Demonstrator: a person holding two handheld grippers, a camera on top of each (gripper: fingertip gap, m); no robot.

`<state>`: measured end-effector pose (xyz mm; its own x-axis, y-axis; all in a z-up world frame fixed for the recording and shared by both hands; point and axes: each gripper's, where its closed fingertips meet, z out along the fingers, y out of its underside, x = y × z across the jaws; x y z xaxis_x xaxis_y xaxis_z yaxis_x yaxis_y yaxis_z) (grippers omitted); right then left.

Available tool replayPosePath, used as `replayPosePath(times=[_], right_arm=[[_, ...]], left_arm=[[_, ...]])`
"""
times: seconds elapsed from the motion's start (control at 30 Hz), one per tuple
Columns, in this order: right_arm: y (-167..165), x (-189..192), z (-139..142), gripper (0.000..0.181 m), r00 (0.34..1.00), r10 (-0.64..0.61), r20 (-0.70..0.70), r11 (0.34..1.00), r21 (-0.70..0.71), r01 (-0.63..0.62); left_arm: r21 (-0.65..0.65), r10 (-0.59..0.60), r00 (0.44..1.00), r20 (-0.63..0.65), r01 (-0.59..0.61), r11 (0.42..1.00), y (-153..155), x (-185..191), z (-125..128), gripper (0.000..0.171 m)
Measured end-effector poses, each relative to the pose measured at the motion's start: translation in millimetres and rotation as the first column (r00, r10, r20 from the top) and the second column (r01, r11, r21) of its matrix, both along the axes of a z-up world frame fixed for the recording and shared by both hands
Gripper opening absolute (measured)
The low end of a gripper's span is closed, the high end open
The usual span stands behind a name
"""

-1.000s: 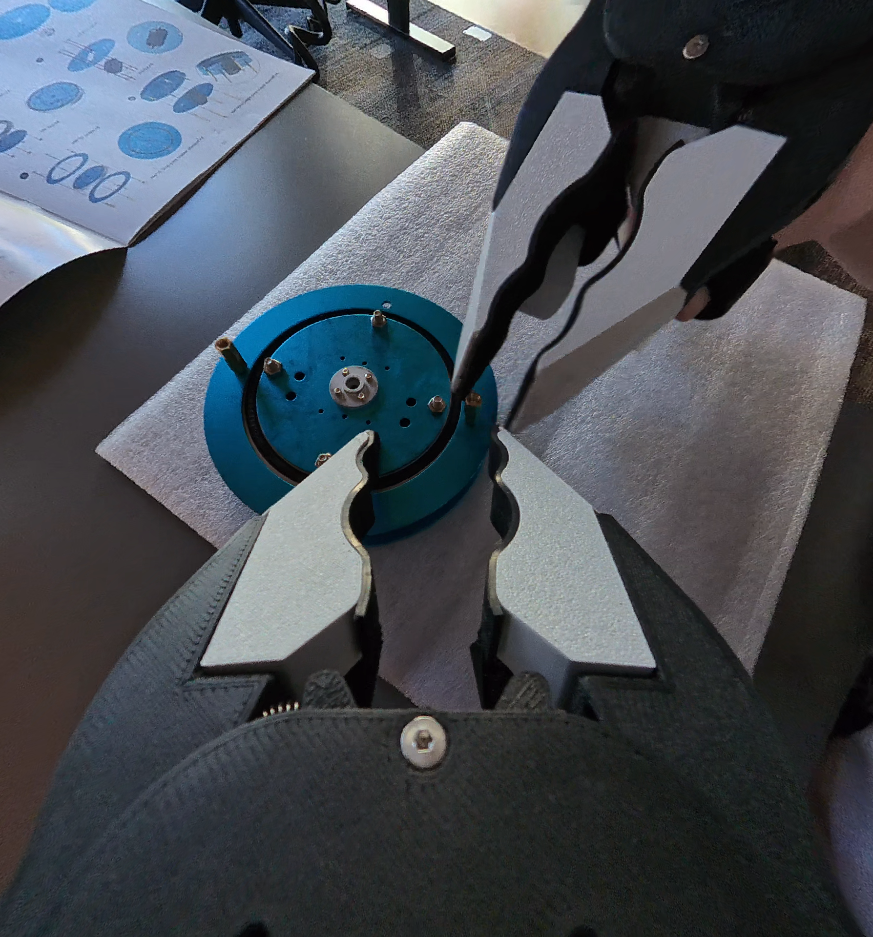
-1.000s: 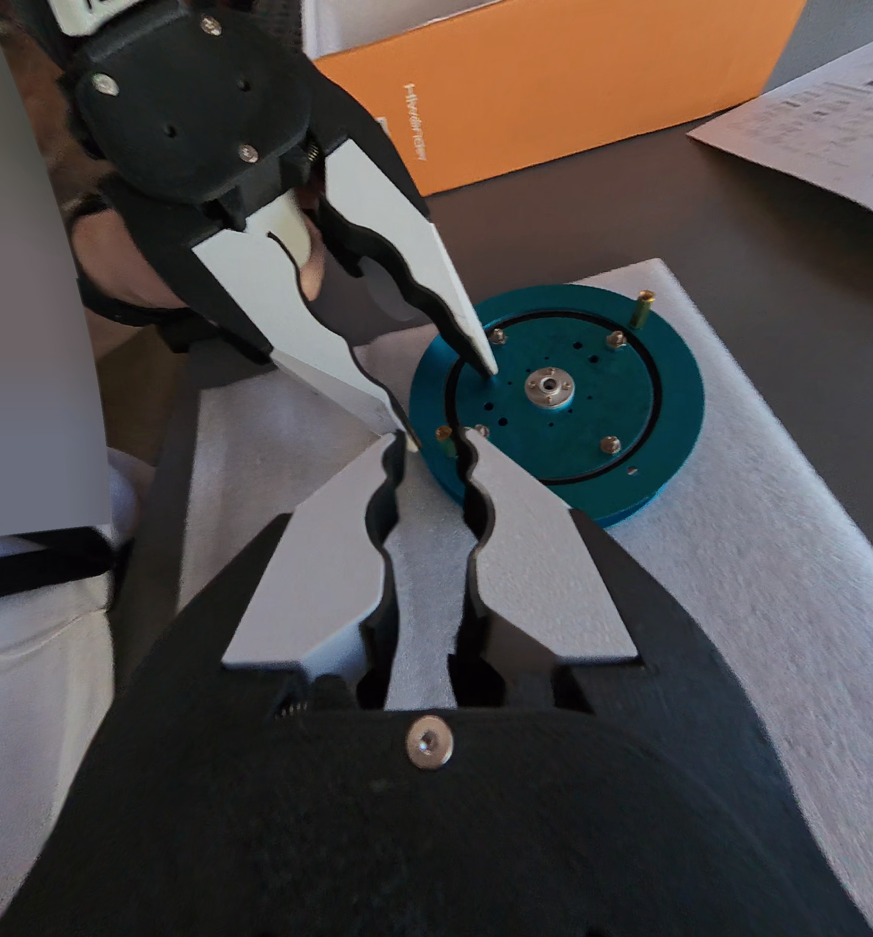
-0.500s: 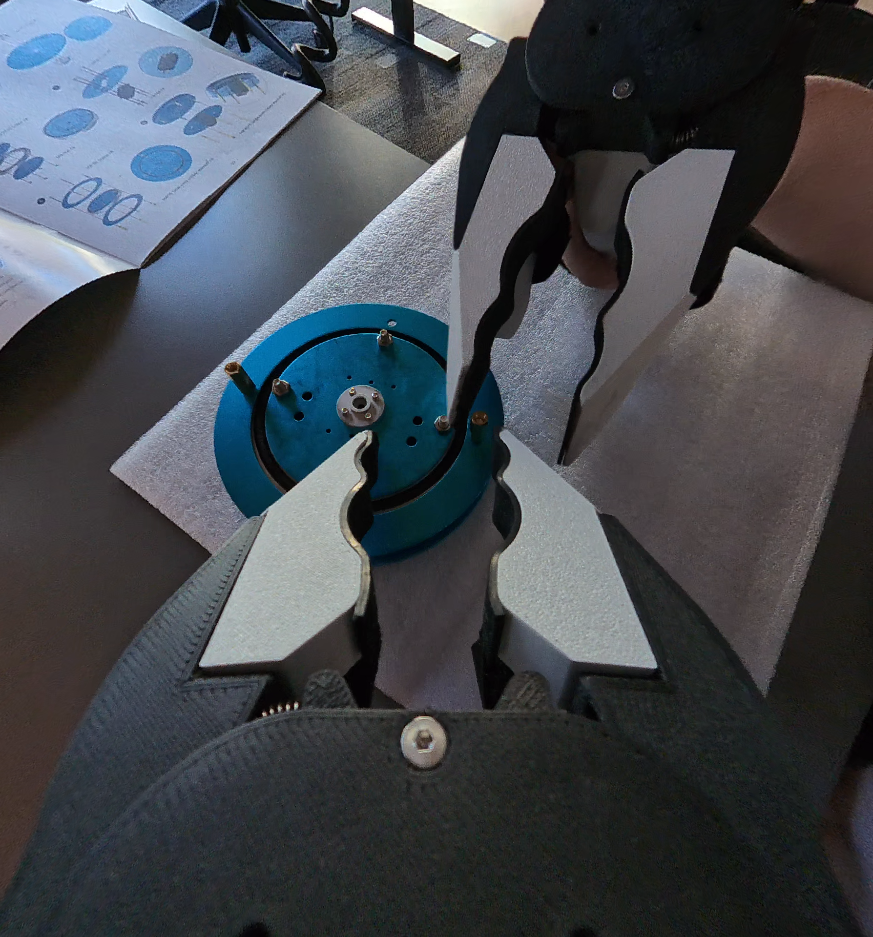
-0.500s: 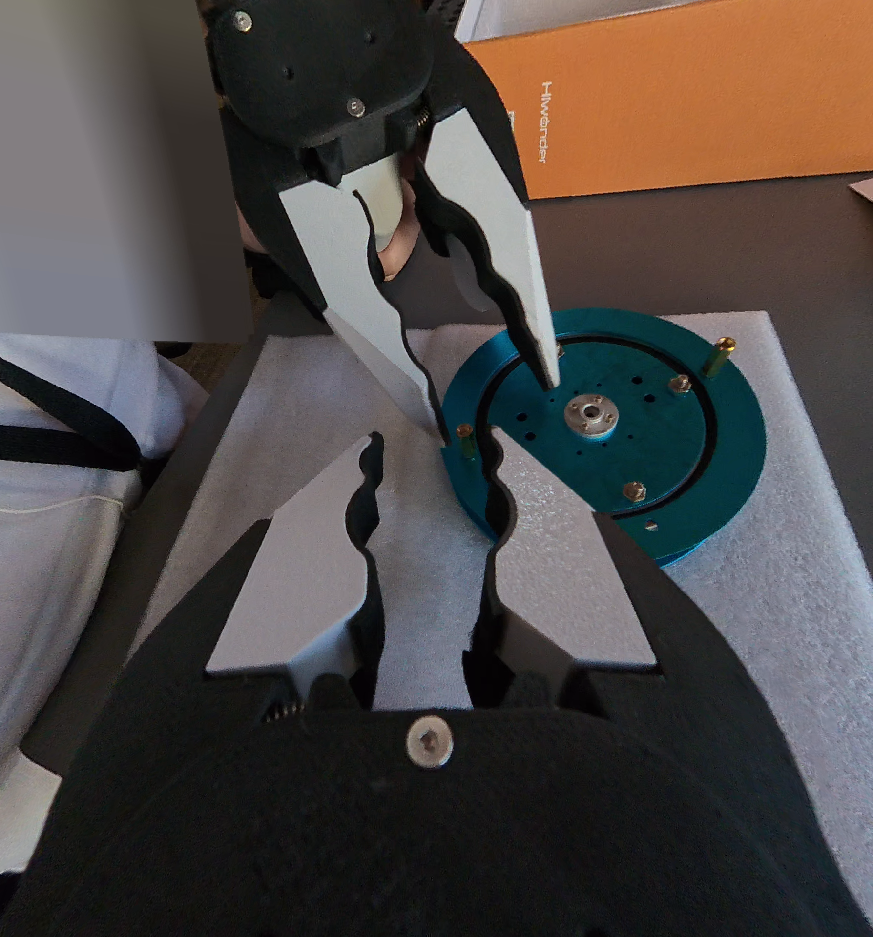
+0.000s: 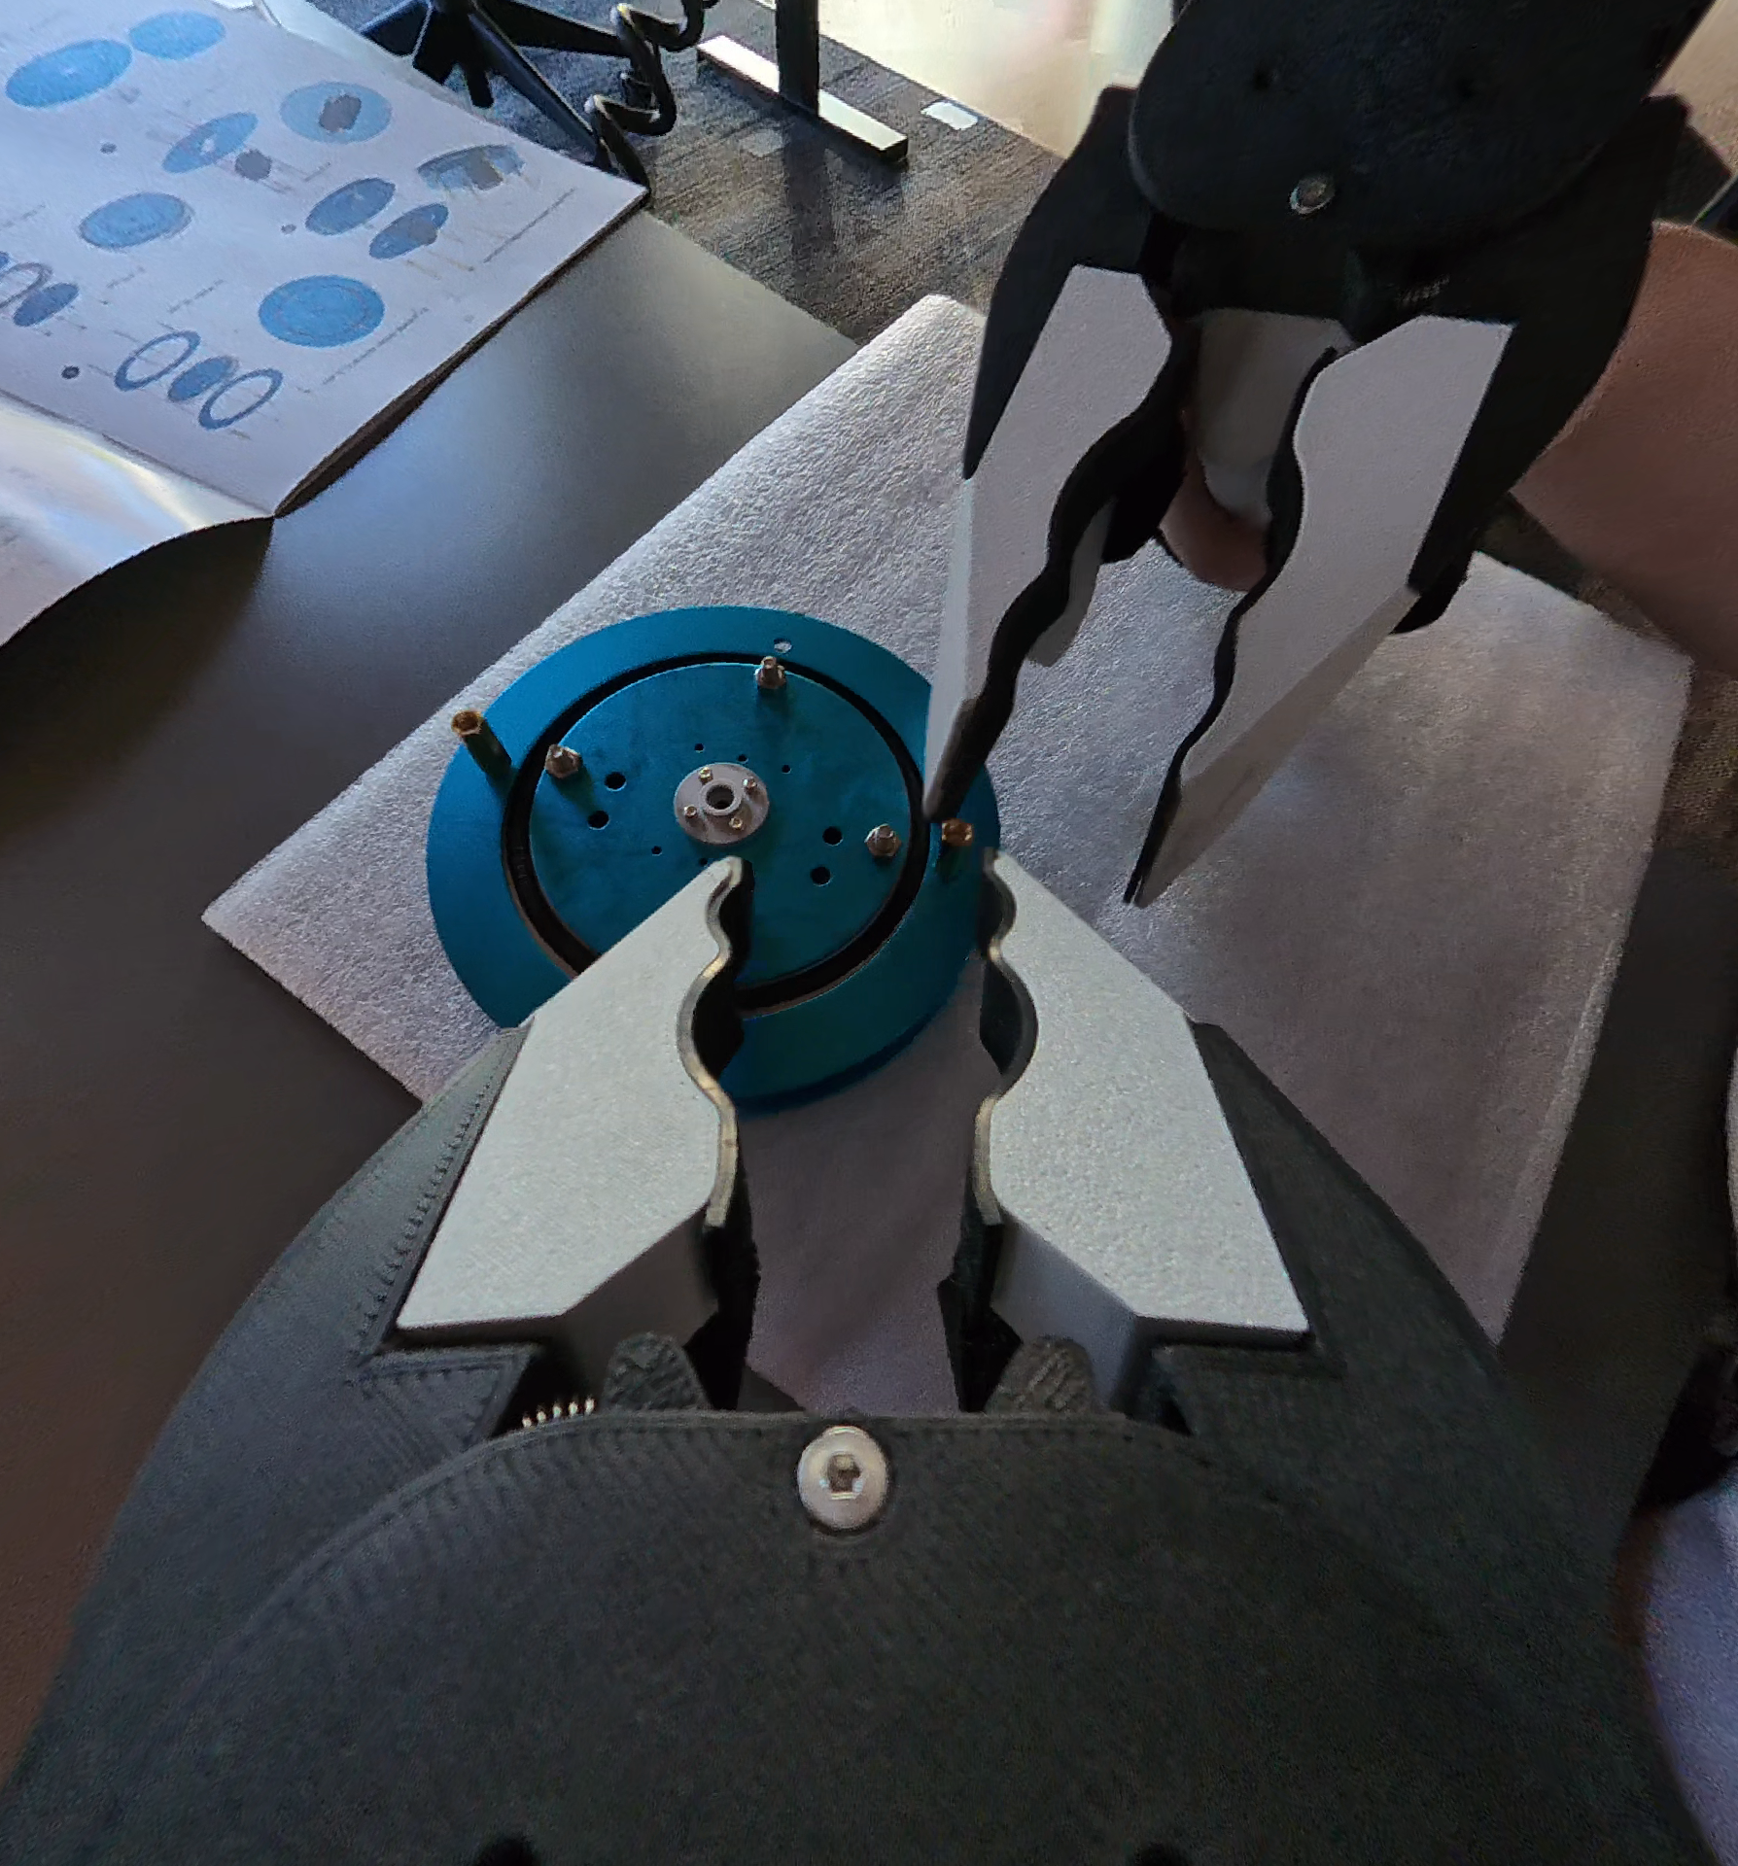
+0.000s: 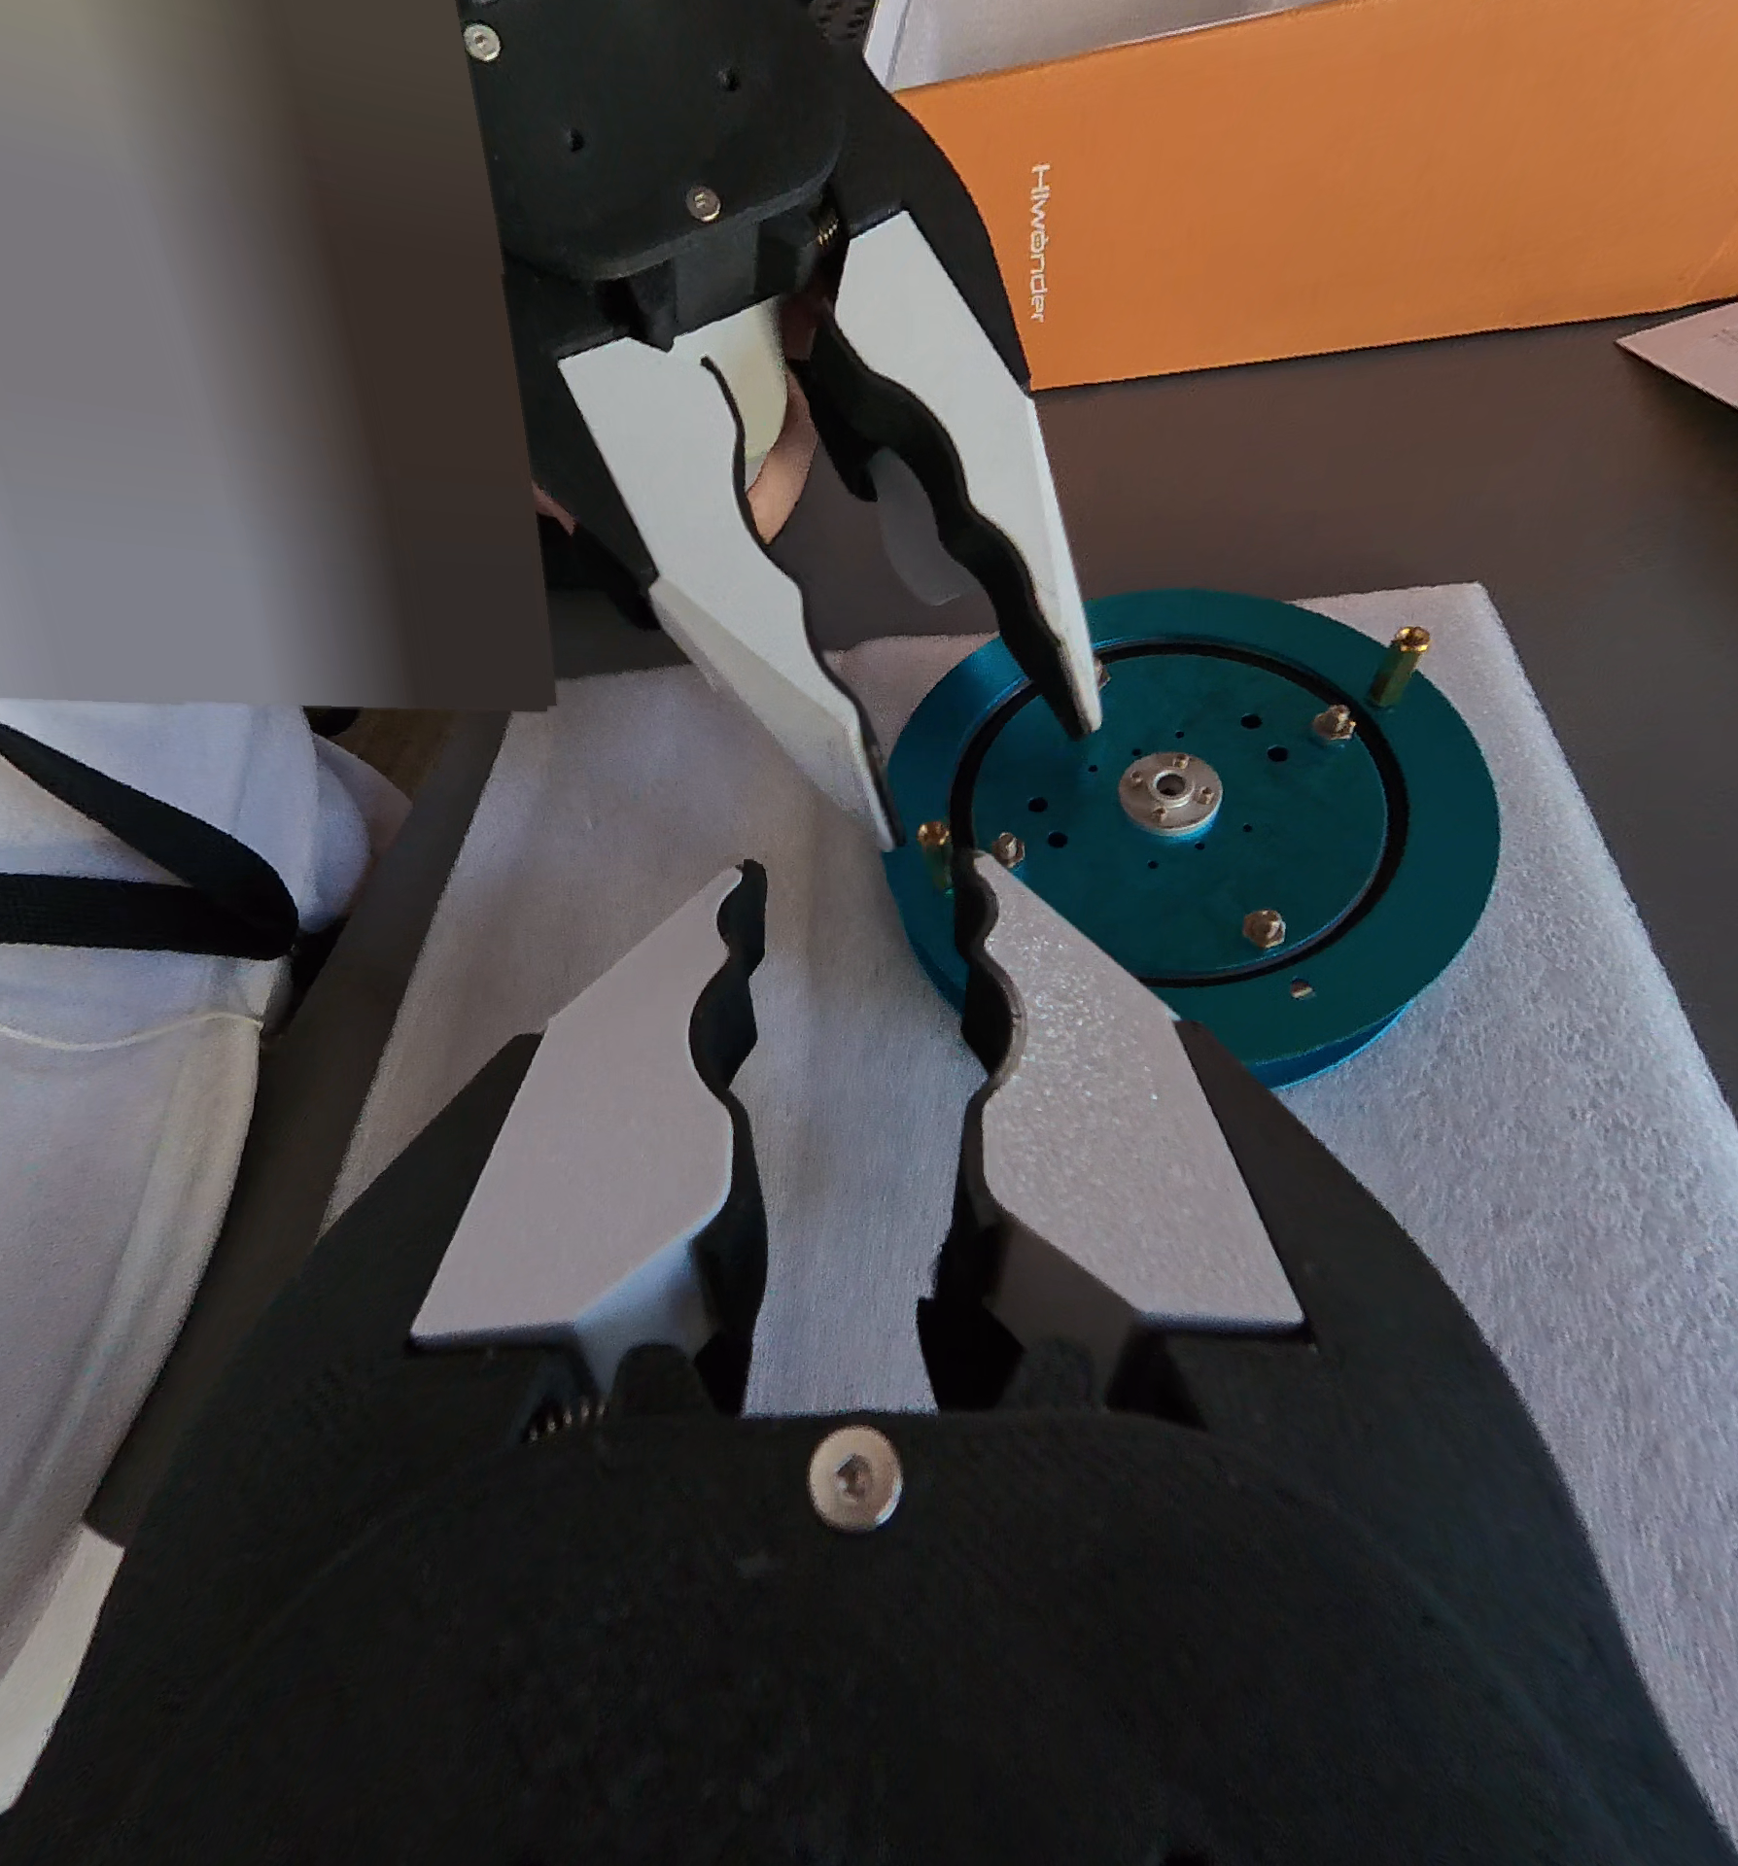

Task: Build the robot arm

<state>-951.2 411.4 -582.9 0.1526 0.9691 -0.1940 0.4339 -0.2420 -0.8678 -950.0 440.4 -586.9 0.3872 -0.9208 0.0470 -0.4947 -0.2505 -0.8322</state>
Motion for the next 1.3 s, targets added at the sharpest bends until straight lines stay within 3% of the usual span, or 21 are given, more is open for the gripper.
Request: replayPosePath(times=[0.3,0.4,0.63,1.3], right_arm=[[-5,1,-5,0.032,0.999,0.008,0.047,1.0,0.02,-0.009],[3,-2,-2,0.038,1.0,-0.011,0.02,0.998,0.056,0.01],[-3,-13,-1,0.04,0.996,0.088,0.008,0.995,0.054,-0.089],[-3,-3,-6,0.04,0.999,0.034,0.024,0.998,0.048,-0.035]], left_arm=[[0.004,0.007,0.999,-0.034,-0.007,1.0,2,-3,-5,0.044],[-0.024,-0.044,0.999,-0.013,0.043,0.999,-8,0,-4,0.045],[-0.018,-0.032,0.999,-0.023,0.031,0.999,-3,1,-6,0.039],[-0.031,-0.017,1.0,-0.002,0.017,0.999,0,4,-6,0.041]])
